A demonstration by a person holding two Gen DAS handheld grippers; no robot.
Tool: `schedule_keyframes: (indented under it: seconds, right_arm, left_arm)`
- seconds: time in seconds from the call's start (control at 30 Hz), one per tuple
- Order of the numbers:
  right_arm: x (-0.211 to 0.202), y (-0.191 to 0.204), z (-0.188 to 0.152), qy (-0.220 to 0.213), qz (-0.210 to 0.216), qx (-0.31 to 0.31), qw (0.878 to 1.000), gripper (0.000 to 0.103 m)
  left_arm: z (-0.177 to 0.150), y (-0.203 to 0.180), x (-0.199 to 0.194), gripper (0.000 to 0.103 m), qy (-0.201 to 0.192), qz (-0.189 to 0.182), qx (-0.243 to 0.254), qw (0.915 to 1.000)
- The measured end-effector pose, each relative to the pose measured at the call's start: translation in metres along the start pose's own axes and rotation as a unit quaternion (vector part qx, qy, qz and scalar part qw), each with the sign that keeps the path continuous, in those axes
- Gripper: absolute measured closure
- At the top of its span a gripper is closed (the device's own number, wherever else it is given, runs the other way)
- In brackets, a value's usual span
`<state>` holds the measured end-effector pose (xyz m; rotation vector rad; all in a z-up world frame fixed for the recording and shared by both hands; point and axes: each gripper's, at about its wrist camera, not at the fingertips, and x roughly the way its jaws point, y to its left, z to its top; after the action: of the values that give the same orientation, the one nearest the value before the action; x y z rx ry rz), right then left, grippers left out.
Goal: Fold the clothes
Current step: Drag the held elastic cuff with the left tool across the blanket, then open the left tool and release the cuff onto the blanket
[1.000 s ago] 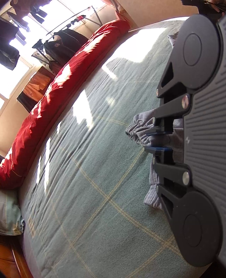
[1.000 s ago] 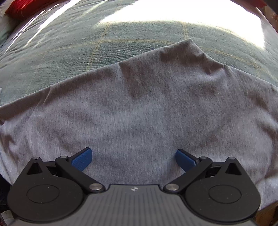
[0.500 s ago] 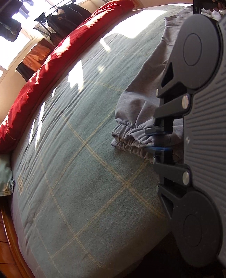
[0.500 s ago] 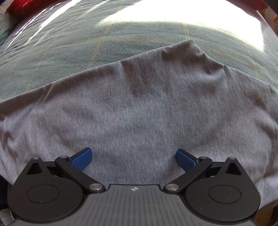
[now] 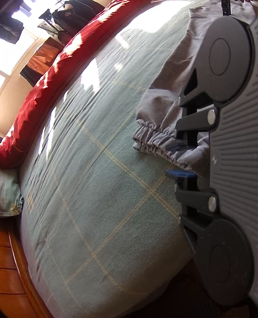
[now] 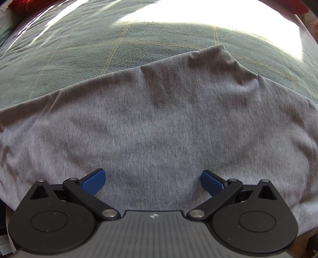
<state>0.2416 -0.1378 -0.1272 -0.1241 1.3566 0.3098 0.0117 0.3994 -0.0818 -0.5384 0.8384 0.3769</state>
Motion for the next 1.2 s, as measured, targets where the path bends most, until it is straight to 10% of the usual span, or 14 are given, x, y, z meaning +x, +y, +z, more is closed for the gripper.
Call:
schedule_keyframes:
  seconds: [0.47, 0.8, 1.2]
  right_arm:
    - [0.002, 0.001, -0.001, 0.005, -0.005, -0.006, 1.000, 0.000]
    - [0.009, 0.010, 0.004, 0.008, -0.024, -0.020, 0.999, 0.000]
    - [0.001, 0.008, 0.005, 0.006, -0.007, -0.027, 1.000, 0.000]
  left_arm:
    - [0.004, -0.042, 0.062, 0.070, -0.015, 0.003, 0.134, 0.9909]
    - [-0.024, -0.077, 0.053, 0.085, -0.057, 0.085, 0.261, 0.9600]
    - [0.003, -0.070, 0.019, 0.089, -0.086, 0.040, 0.158, 0.9829]
